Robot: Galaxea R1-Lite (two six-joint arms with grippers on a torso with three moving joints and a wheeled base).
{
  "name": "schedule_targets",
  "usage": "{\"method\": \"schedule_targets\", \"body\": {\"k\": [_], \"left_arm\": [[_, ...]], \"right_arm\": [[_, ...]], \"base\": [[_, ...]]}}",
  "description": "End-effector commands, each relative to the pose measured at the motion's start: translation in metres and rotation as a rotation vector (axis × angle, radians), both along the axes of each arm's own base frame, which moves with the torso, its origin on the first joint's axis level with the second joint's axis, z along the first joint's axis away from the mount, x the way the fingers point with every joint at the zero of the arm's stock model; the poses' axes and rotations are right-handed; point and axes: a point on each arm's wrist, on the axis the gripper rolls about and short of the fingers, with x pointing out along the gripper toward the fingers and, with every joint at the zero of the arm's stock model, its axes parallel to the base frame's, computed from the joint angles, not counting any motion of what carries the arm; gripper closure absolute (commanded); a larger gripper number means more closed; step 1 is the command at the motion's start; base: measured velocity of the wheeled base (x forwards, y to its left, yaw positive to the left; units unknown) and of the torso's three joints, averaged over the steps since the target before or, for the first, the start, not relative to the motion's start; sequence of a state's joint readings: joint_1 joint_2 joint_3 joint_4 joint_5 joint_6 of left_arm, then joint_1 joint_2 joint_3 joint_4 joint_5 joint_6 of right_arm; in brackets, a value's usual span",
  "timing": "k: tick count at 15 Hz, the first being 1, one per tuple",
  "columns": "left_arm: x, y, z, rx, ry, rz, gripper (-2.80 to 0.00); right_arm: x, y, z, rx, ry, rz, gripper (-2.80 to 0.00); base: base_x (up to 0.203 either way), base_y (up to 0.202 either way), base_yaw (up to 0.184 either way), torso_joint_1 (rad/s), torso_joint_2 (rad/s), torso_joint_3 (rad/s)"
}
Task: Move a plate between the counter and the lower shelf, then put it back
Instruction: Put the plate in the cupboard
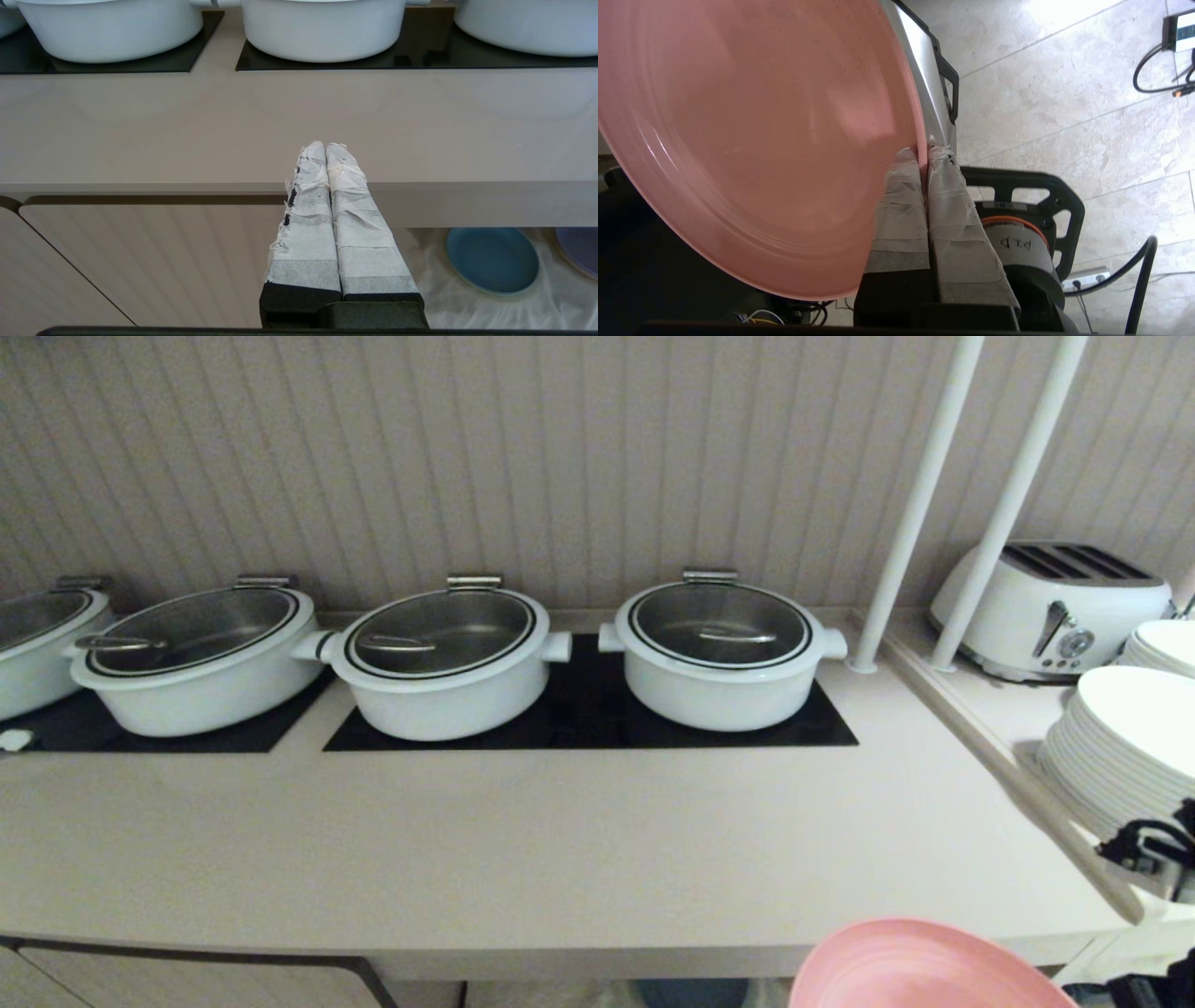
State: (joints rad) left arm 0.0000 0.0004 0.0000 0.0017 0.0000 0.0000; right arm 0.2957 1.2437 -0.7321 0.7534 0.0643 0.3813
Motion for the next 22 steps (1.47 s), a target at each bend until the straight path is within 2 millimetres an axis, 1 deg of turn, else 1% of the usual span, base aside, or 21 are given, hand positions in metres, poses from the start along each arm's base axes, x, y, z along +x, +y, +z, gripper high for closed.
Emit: {"method": "schedule_targets", "body": {"k": [1,3,22], "left_arm": [[0.0000,0.0000,0.0000,0.000,-0.001,0.000,0.00],[0.0000,0.0000,0.0000,0.000,-0.001,0.000,0.00],[0.0000,0.0000,0.0000,0.000,-0.001,0.000,0.00]], "right_arm": [[-0.0079,-0.0023,-0.0024,0.001,0.002,-0.002,0.00],[-0.0121,-0.0036,-0.0063,-0.002,0.013,-0.001,0.00],[-0.0145,-0.0044,-0.0080,0.003,0.018,-0.007,0.00]], "base": [[0.000,0.000,0.000,0.000,0.00,0.000],[0.000,0.000,0.000,0.000,0.00,0.000],[0.000,0.000,0.000,0.000,0.00,0.000]]}}
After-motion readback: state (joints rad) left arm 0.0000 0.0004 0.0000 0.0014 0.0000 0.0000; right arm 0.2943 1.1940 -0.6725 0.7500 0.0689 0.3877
